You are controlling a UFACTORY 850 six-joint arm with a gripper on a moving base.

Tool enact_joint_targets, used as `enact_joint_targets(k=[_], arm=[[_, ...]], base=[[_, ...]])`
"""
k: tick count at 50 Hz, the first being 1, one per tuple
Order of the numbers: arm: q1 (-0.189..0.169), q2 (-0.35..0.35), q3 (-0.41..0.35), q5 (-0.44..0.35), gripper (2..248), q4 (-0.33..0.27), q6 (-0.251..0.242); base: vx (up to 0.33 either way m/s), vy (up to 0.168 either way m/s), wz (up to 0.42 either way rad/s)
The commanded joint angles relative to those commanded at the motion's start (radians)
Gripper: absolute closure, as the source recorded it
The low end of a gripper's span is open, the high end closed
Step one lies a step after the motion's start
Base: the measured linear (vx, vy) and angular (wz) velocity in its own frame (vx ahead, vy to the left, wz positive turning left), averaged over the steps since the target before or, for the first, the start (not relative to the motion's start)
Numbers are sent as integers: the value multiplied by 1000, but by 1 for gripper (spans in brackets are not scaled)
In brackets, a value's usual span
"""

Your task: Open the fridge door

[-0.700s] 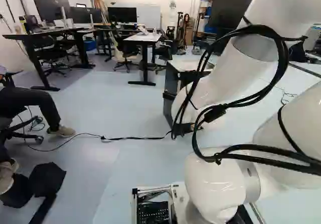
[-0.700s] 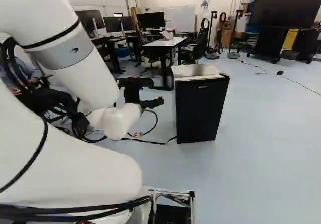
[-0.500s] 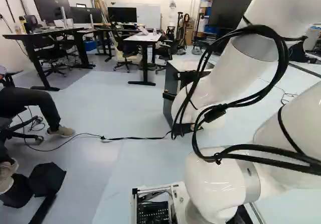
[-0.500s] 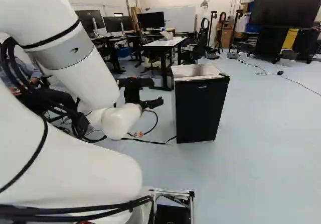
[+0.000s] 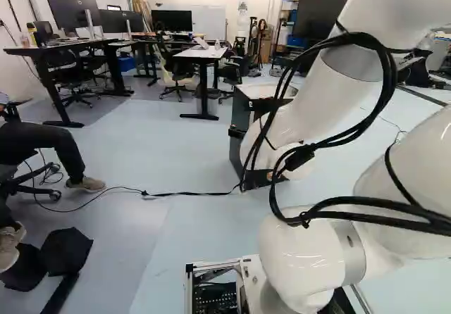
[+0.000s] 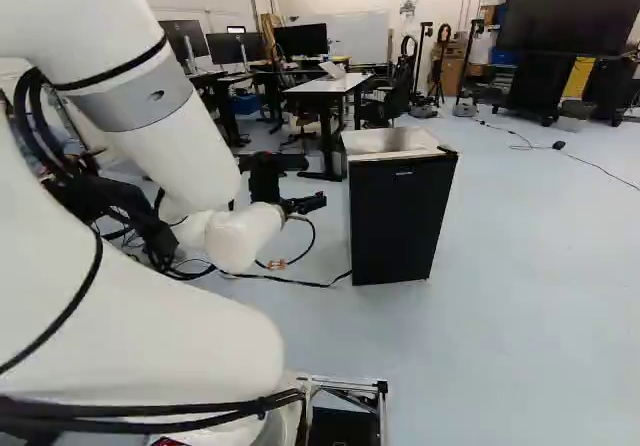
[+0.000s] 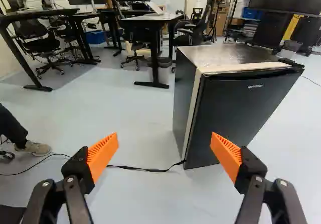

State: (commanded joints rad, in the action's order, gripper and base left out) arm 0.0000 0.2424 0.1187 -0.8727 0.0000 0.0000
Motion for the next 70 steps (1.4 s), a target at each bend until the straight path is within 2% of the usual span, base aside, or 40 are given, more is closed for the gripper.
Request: enact_joint_targets(k=[40,70], arm=[[17,-111,100,0,3,7,0],[62,-204,189,0,3,90,0]], base=[[0,0,0],[0,0,0]])
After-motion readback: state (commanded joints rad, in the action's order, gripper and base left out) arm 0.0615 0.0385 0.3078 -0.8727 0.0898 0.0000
